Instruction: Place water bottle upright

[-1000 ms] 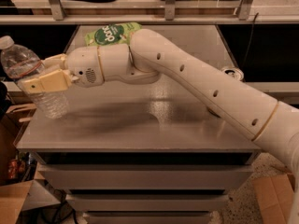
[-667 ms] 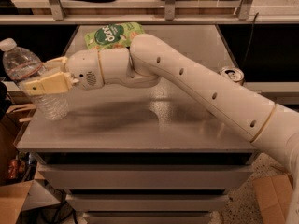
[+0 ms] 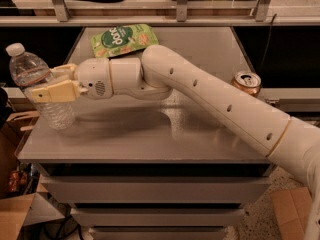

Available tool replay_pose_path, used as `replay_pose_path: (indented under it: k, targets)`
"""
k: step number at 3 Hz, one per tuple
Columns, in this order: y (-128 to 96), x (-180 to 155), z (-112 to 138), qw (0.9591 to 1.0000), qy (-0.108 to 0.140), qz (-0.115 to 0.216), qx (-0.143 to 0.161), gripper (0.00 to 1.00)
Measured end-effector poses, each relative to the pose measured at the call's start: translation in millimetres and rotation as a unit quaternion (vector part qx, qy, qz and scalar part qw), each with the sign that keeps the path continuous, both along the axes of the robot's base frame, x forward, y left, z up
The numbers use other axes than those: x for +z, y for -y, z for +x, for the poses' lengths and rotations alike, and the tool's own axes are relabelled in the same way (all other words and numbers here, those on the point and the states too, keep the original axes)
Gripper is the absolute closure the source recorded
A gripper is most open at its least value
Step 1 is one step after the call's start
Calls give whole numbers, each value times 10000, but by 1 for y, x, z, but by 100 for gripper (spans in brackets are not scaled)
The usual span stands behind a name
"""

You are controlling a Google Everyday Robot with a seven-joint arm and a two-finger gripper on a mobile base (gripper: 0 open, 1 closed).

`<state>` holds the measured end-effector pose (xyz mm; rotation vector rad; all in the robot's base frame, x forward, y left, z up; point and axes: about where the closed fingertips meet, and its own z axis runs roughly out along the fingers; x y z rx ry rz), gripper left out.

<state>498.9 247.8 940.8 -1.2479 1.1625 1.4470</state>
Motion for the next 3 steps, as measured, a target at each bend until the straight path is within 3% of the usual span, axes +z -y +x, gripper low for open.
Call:
replay_pose_path:
  k: [2,3]
  targets:
    - [2,0,4,9998,30,208,-65,100]
    - [4,1,5,9994,88,314,-104,82]
